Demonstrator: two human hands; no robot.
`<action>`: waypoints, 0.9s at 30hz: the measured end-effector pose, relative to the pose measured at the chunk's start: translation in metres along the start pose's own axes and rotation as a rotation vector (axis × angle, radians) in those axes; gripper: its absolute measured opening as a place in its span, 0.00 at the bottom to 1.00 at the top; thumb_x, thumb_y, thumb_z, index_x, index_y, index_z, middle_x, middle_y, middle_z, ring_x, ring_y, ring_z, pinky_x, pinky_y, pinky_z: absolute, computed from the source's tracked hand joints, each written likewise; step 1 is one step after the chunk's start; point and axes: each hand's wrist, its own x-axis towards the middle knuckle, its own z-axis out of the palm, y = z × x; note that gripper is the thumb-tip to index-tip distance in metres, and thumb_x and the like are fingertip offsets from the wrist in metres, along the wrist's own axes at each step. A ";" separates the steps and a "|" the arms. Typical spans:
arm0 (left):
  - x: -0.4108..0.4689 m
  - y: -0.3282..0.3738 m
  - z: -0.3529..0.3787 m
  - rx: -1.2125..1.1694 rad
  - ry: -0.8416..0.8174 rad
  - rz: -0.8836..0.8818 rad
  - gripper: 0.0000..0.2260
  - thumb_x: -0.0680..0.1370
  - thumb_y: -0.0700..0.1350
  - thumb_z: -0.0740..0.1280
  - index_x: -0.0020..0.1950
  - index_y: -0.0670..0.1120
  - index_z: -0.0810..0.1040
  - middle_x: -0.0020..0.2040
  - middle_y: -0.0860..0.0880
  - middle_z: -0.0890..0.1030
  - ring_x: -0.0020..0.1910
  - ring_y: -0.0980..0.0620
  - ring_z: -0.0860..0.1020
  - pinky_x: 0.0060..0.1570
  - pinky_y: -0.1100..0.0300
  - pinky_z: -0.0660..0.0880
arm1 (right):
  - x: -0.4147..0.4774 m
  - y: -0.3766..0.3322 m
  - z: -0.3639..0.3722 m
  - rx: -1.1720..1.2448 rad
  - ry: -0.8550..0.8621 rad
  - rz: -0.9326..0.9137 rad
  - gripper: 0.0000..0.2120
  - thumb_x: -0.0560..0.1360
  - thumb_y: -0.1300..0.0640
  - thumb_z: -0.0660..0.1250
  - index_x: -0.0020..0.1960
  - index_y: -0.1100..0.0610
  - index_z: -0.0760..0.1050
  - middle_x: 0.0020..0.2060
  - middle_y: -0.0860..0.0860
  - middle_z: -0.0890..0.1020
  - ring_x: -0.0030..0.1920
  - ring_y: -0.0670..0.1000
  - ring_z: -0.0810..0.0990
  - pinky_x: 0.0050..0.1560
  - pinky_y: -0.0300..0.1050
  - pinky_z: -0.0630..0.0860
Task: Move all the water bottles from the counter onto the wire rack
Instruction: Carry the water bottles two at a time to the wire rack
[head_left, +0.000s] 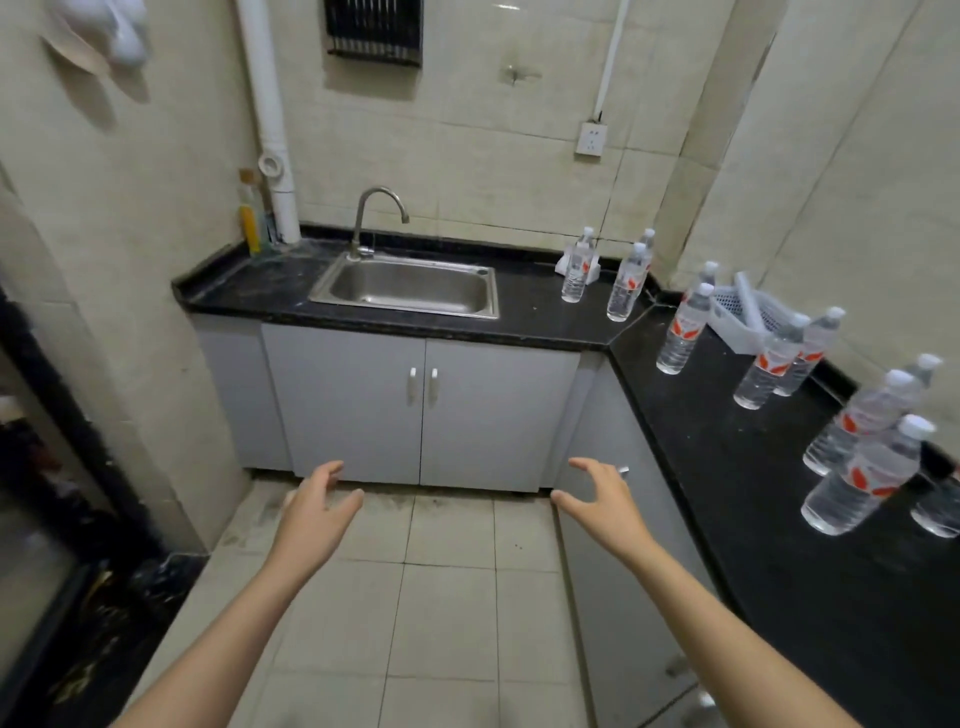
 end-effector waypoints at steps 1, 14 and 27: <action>0.016 0.007 0.003 -0.004 0.009 0.004 0.20 0.74 0.43 0.66 0.66 0.42 0.69 0.63 0.41 0.74 0.65 0.42 0.68 0.64 0.49 0.64 | 0.016 -0.002 0.000 -0.004 -0.001 -0.017 0.26 0.72 0.53 0.68 0.67 0.57 0.66 0.67 0.56 0.68 0.69 0.54 0.64 0.67 0.45 0.60; 0.173 -0.003 0.053 -0.077 0.021 -0.109 0.20 0.74 0.42 0.67 0.65 0.42 0.69 0.63 0.41 0.74 0.65 0.42 0.69 0.65 0.46 0.65 | 0.196 -0.035 0.039 -0.174 -0.156 -0.157 0.27 0.74 0.50 0.65 0.70 0.52 0.62 0.68 0.54 0.64 0.70 0.53 0.60 0.69 0.44 0.60; 0.439 0.054 0.117 -0.162 -0.213 0.050 0.20 0.75 0.43 0.64 0.67 0.43 0.67 0.64 0.41 0.72 0.66 0.42 0.66 0.64 0.47 0.64 | 0.389 -0.065 0.017 -0.194 0.047 0.109 0.27 0.74 0.50 0.65 0.70 0.54 0.62 0.68 0.55 0.64 0.70 0.54 0.61 0.68 0.44 0.59</action>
